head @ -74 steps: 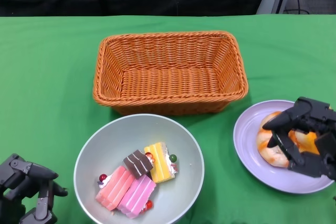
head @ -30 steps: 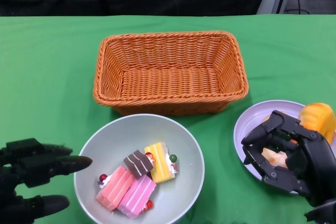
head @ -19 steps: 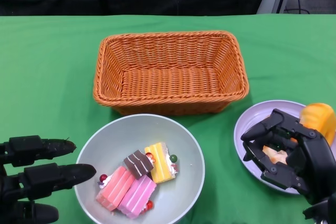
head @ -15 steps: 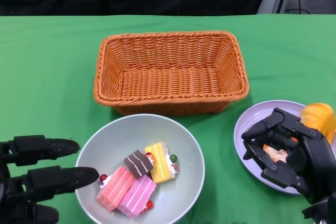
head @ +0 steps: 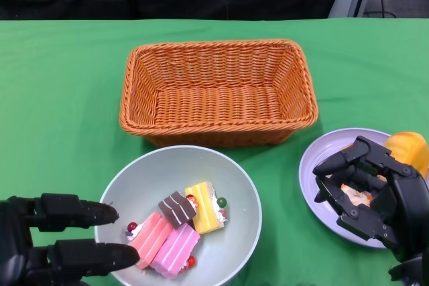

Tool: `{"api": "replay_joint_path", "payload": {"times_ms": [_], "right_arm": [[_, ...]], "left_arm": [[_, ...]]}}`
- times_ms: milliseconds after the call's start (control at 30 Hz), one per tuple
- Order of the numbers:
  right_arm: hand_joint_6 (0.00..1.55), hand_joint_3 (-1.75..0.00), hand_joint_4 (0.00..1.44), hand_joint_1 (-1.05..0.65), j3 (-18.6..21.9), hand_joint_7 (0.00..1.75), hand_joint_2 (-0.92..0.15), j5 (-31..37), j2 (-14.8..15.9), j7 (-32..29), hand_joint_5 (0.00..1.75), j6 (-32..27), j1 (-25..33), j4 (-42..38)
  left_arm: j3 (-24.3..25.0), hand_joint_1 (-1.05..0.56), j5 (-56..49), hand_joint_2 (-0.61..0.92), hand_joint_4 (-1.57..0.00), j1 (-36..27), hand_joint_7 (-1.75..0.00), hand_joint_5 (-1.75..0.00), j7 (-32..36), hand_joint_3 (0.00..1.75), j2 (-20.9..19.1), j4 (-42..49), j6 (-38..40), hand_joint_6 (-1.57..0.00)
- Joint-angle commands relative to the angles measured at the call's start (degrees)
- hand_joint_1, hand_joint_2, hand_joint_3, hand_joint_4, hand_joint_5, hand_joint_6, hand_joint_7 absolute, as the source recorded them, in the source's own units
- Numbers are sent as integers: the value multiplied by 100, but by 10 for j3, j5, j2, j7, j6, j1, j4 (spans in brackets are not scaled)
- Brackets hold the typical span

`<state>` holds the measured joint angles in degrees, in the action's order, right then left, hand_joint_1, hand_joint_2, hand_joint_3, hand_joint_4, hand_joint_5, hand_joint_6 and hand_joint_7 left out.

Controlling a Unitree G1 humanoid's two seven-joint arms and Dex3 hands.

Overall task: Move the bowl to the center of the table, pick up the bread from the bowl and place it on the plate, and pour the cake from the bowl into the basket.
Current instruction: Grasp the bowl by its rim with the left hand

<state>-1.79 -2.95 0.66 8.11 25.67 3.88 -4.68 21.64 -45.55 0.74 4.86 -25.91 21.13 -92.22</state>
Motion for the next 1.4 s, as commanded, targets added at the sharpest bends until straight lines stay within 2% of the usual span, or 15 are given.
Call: {"api": "replay_joint_path", "payload": {"times_ms": [33,200,333,500,667,933,1300,1400], "right_arm": [[72,-50,68,-10,5,110,-78,-4,5,0,145,0,5,8],[73,-58,69,-8,15,109,-76,10,6,-12,146,11,7,11],[73,-72,71,-10,14,112,-67,11,6,-10,142,27,5,-2],[73,-74,71,-7,9,112,-66,9,4,-6,141,23,11,7],[74,-74,70,-6,7,111,-66,15,4,-7,141,34,16,9],[76,-70,73,-8,4,112,-66,38,3,-19,141,63,25,16],[76,-67,73,-8,2,112,-69,42,2,-23,141,66,29,14],[76,-65,73,-9,1,111,-69,40,3,-23,141,66,29,12]], "left_arm": [[-8,-37,-21,71,-93,-7,-6,-14,25,2,-9,-6,-3,-94],[-13,-44,-34,77,-96,-8,-4,-12,17,2,-15,-2,-3,-97],[-1,-46,-54,77,-97,-19,-2,-9,7,1,-11,-20,9,-96],[6,-44,-87,71,-99,-42,-2,-7,18,0,-4,-62,48,-98],[-10,-43,-104,69,-101,-74,-1,-5,29,0,-11,-114,111,-98],[-40,-42,-148,65,-102,-104,-1,-3,107,0,-17,-153,188,-99],[-119,-40,-196,67,-99,-114,0,0,241,0,-54,-171,288,-96],[-145,-40,-190,67,-99,-113,0,0,250,0,-69,-172,308,-96]]}}
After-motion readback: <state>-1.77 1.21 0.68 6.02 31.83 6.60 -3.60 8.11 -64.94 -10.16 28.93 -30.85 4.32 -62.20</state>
